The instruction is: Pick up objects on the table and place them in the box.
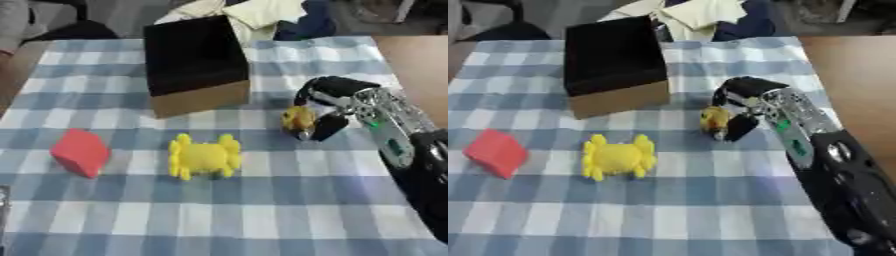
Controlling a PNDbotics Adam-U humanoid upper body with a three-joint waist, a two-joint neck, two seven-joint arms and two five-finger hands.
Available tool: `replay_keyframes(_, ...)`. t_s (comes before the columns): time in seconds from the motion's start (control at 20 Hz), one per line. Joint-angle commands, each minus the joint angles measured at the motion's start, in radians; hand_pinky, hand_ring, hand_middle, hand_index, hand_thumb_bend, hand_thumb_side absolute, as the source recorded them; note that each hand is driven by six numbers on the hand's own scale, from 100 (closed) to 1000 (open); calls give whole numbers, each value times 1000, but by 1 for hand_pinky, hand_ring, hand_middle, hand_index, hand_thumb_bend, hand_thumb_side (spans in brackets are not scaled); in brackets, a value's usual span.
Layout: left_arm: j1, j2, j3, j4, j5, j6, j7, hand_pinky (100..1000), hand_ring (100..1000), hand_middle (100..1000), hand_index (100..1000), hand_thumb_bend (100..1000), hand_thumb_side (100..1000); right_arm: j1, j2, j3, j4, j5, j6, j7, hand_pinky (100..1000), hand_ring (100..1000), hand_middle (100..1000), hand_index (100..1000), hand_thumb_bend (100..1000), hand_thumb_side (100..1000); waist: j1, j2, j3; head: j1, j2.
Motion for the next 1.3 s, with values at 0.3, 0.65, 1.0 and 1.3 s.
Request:
replay_keyframes(0.3, -10, 13, 4, -16, 1, -1, -1, 622, 777, 681, 796, 118, 850, -23, -12, -9, -36, -54, 20, -11, 776, 780, 622, 733, 100, 340, 1, -18, 0, 1, -12)
replay_keyframes(0.65, -14, 34, 0, -16, -6, -2, -2, 623, 777, 682, 797, 113, 846, -47, -21, -32, -126, -104, 62, -13, 776, 773, 605, 729, 100, 321, 1, -21, -5, 6, -12)
replay_keyframes(1.0, -15, 39, -5, -16, -7, -3, -6, 624, 777, 682, 797, 112, 845, -123, 3, -36, -213, -128, 92, -22, 781, 770, 599, 727, 100, 307, 0, -23, -4, 5, -9)
replay_keyframes(1.3, -18, 37, -11, -16, -3, -3, -13, 624, 777, 682, 797, 112, 845, -222, 118, -16, -205, -67, 107, -25, 787, 772, 605, 725, 100, 312, 1, -26, 2, -3, -8)
